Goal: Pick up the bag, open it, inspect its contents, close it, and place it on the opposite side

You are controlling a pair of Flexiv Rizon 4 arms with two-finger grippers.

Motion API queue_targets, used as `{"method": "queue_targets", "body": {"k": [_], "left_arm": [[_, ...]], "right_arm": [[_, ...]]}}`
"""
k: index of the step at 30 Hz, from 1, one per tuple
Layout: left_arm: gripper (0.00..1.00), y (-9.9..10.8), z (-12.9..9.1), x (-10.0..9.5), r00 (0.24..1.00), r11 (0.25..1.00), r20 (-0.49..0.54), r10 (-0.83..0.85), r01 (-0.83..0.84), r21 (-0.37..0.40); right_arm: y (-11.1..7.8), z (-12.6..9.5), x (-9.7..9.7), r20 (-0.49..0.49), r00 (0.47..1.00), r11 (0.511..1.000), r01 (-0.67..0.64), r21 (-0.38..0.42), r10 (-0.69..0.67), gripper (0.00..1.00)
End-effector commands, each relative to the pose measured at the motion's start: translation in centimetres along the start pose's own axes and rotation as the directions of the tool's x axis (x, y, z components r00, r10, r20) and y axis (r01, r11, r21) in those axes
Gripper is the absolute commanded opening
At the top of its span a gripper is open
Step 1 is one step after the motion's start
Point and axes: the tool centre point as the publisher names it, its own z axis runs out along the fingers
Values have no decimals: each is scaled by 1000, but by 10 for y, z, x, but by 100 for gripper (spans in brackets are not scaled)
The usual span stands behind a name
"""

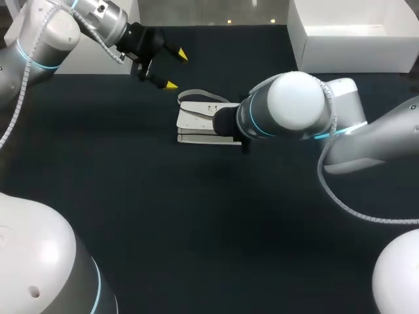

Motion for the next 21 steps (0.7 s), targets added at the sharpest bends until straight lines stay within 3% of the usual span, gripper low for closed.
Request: {"method": "queue_targets", "body": {"k": [1, 15, 21], "left_arm": [[100, 0, 5, 4, 999, 1000, 32, 4, -5, 10], [100, -2, 10, 11, 1000, 1000, 25, 8, -8, 18], [100, -4, 9, 14, 1000, 1000, 20, 14, -15, 19]], "right_arm": [[3, 11, 3, 13, 1000, 1000, 2, 4, -2, 42], [5, 24, 0, 17, 1000, 1000, 0, 27, 0, 36], [4, 28, -2, 25, 1000, 999, -3, 38, 2, 20]]}}
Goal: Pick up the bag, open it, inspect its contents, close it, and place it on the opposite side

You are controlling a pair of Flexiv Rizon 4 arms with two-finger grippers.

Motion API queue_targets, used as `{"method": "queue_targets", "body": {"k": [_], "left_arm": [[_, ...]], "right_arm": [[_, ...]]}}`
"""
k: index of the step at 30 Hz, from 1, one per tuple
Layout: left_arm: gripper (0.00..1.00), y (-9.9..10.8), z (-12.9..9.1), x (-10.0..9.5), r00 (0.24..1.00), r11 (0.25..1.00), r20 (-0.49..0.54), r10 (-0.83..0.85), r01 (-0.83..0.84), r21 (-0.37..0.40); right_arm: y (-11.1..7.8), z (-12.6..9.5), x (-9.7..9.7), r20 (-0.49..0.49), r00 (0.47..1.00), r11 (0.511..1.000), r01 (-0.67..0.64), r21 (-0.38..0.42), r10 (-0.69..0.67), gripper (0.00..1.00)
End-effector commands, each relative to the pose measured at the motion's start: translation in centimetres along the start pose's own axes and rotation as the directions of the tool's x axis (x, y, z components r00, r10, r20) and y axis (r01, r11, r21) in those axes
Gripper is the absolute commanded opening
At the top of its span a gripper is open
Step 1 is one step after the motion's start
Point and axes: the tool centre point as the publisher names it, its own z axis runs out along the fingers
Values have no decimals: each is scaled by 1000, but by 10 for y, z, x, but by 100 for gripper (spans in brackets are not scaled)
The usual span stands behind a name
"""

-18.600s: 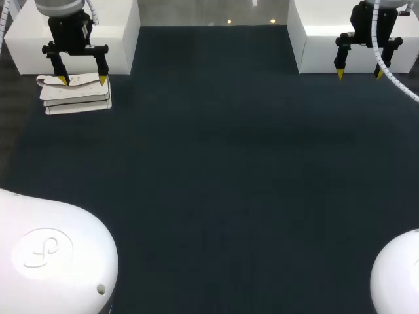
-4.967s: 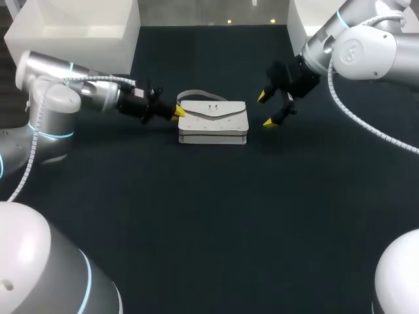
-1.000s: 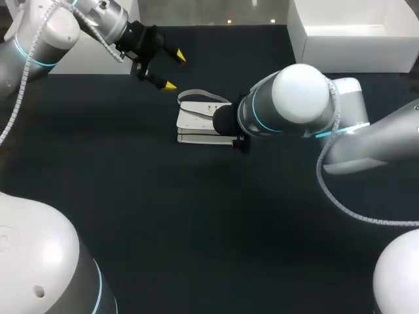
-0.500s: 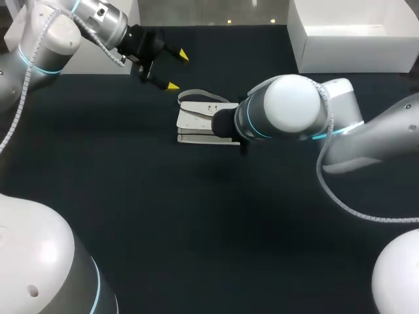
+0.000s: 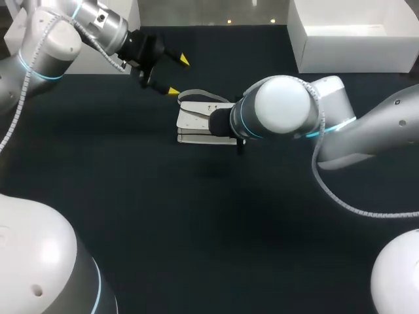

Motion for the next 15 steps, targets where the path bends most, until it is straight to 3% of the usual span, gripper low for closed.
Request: {"method": "queue_targets", "body": {"k": [1, 8, 13, 15], "left_arm": [[100, 1, 0, 1, 1000, 1000, -2, 3, -3, 3], [100, 1, 0, 3, 1000, 1000, -9, 6, -6, -1], [100, 1, 0, 4, 1000, 1000, -8, 7, -7, -1], [100, 0, 1, 5, 1000, 1000, -3, 8, -8, 2]], "right_arm": [[2, 5, 2, 8, 1000, 1000, -1, 10, 1, 18], [1, 7, 3, 10, 1000, 1000, 0, 29, 0, 16], [1, 4, 2, 18, 1000, 999, -2, 34, 2, 0], [2, 3, 3, 22, 1000, 999, -2, 36, 1, 0]]}}
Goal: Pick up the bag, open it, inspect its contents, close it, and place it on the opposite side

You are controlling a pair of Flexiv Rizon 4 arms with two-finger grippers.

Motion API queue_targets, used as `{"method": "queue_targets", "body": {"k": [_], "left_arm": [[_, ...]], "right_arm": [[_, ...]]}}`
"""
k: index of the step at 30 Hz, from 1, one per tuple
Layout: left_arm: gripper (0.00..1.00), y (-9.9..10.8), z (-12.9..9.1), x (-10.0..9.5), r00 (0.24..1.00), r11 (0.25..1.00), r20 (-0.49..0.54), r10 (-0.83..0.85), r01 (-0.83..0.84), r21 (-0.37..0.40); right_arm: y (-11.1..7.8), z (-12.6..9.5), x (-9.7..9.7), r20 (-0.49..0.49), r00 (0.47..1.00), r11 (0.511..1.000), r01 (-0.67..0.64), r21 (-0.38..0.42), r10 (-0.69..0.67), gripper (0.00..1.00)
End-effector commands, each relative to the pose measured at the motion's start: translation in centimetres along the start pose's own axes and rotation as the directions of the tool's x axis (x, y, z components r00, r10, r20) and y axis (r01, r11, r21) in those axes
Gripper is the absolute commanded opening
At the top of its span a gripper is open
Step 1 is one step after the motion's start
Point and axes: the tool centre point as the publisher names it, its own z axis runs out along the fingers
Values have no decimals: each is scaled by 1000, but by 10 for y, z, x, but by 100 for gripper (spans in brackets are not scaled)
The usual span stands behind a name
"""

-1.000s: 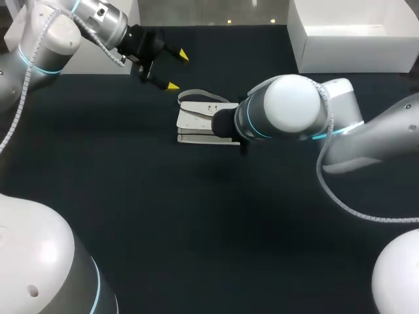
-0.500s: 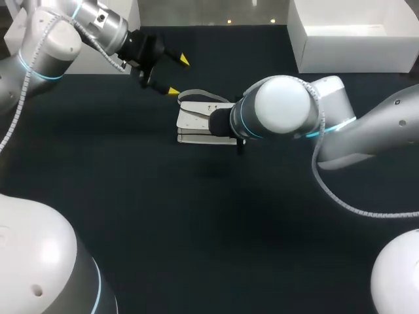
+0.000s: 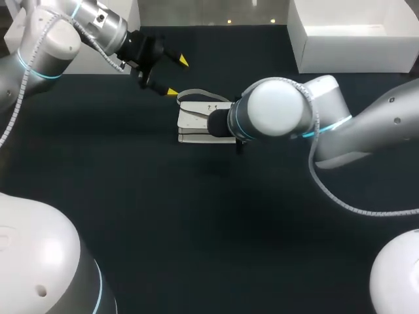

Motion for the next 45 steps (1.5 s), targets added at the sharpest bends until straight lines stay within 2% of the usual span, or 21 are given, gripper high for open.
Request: {"method": "queue_targets", "body": {"k": [1, 9, 14, 20, 21, 22, 24, 27, 34, 39, 45], "left_arm": [[100, 0, 2, 2, 1000, 1000, 12, 2, -2, 7], [100, -7, 13, 17, 998, 999, 44, 52, -52, -1], [100, -10, 26, 25, 997, 997, 35, 72, -73, 28], [100, -11, 41, 31, 993, 993, 13, 114, -114, 1], [96, -10, 44, 32, 993, 993, 7, 117, -117, -9], [86, -9, 47, 32, 993, 993, 5, 117, -117, -11], [78, -7, 52, 31, 993, 993, -1, 120, -120, -20], [76, -6, 59, 30, 992, 992, -3, 125, -125, -27], [62, -6, 73, 30, 991, 990, -16, 133, -134, -35], [52, 11, 80, 36, 992, 992, -25, 122, -123, -32], [51, 30, 82, 46, 994, 994, -31, 101, -102, -36]], "right_arm": [[3, -3, 4, 12, 1000, 1000, -2, 7, 2, 0], [8, -5, 10, 9, 1000, 1000, -21, -5, 21, 0], [8, -5, 10, 9, 1000, 1000, -21, -5, 21, 0], [8, -5, 10, 9, 1000, 1000, -21, -5, 21, 0], [8, -5, 10, 9, 1000, 1000, -21, -5, 21, 0], [8, -5, 10, 9, 1000, 1000, -21, -5, 21, 0], [8, -5, 10, 9, 1000, 1000, -21, -5, 21, 0], [8, -5, 10, 9, 1000, 1000, -21, -5, 21, 0], [8, -5, 10, 9, 1000, 1000, -21, -5, 21, 0], [8, -5, 10, 9, 1000, 1000, -21, -5, 21, 0], [8, -5, 10, 9, 1000, 1000, -21, -5, 21, 0]]}}
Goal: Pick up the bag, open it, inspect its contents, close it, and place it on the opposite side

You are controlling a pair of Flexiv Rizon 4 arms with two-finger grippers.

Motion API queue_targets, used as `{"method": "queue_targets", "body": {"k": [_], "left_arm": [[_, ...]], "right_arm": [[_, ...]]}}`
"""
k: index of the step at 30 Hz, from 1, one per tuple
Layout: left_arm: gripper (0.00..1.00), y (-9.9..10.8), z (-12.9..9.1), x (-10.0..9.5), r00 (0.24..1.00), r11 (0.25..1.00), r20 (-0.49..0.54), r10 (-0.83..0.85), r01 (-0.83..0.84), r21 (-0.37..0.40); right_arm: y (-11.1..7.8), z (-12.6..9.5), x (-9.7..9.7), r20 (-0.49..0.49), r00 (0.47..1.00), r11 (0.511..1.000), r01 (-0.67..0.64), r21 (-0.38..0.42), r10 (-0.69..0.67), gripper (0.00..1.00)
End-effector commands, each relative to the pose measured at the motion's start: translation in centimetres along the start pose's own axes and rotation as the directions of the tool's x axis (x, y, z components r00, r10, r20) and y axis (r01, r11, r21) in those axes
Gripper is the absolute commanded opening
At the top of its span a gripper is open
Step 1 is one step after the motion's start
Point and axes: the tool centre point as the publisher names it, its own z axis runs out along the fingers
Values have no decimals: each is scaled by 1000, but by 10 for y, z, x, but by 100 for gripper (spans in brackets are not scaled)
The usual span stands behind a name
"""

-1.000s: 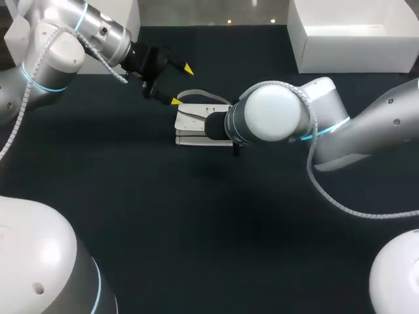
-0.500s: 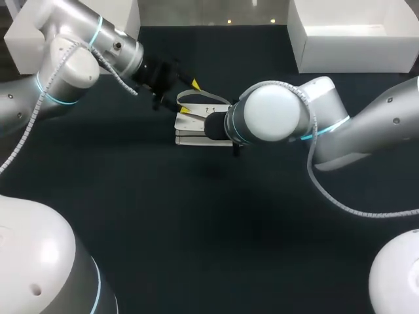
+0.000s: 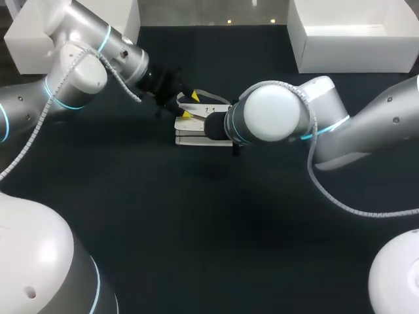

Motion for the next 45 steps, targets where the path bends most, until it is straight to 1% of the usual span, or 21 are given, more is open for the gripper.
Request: {"method": "queue_targets", "body": {"k": [1, 2, 5, 6, 9, 12, 16, 19, 23, 27, 30, 32, 33, 34, 36, 39, 42, 44, 45], "left_arm": [[50, 14, 7, 3, 1000, 1000, 4, -2, 2, 17], [50, 17, 8, 4, 1000, 1000, 7, -4, 4, 12], [48, 10, 7, 2, 1000, 1000, 15, -6, 6, 5], [48, -1, -2, 8, 1000, 1000, 17, -5, 5, 4], [47, -5, -5, 8, 1000, 1000, 31, 6, -6, 6], [45, -13, 2, -2, 999, 1000, 28, 19, -19, 6], [45, -15, 3, -3, 999, 999, 31, 35, -35, 13], [44, -15, 3, -2, 999, 999, 28, 40, -40, 5], [43, -15, 3, -1, 999, 999, 28, 37, -37, 2], [44, -15, 3, 1, 999, 1000, 40, 15, -15, 3], [39, -14, 1, -2, 999, 1000, 45, -16, 15, 21], [42, -14, -2, -6, 999, 999, 47, -28, 26, 35], [42, -14, -5, -9, 998, 998, 51, -45, 42, 55], [42, -14, -5, -9, 998, 998, 51, -45, 42, 55], [49, -14, -5, -9, 998, 998, 51, -45, 42, 55], [48, -14, -5, -9, 998, 998, 51, -45, 42, 55], [53, -14, -5, -9, 998, 998, 51, -45, 42, 55], [43, -14, -5, -9, 998, 998, 51, -45, 42, 55], [41, -14, -5, -9, 998, 998, 51, -45, 42, 55]], "right_arm": [[0, 2, 2, 6, 1000, 1000, -1, -3, 1, 0], [0, 2, 2, 6, 1000, 1000, -1, -3, 1, 0], [0, 2, 2, 6, 1000, 1000, -1, -3, 1, 0], [0, 2, 2, 6, 1000, 1000, -1, -3, 1, 0], [0, 2, 2, 6, 1000, 1000, -1, -3, 1, 0], [0, 2, 2, 6, 1000, 1000, -1, -3, 1, 0], [0, 2, 2, 6, 1000, 1000, -1, -3, 1, 0], [0, 2, 2, 6, 1000, 1000, -1, -3, 1, 0], [0, 2, 2, 6, 1000, 1000, -1, -3, 1, 0], [0, 2, 2, 6, 1000, 1000, -1, -3, 1, 0], [0, 2, 2, 6, 1000, 1000, -1, -3, 1, 0], [0, 2, 2, 6, 1000, 1000, -1, -3, 1, 0], [0, 2, 2, 6, 1000, 1000, -1, -3, 1, 0], [0, 2, 2, 6, 1000, 1000, -1, -3, 1, 0], [0, 2, 2, 6, 1000, 1000, -1, -3, 1, 0], [0, 2, 2, 6, 1000, 1000, -1, -3, 1, 0], [0, 2, 2, 6, 1000, 1000, -1, -3, 1, 0], [0, 2, 2, 6, 1000, 1000, -1, -3, 1, 0], [0, 2, 2, 6, 1000, 1000, -1, -3, 1, 0]]}}
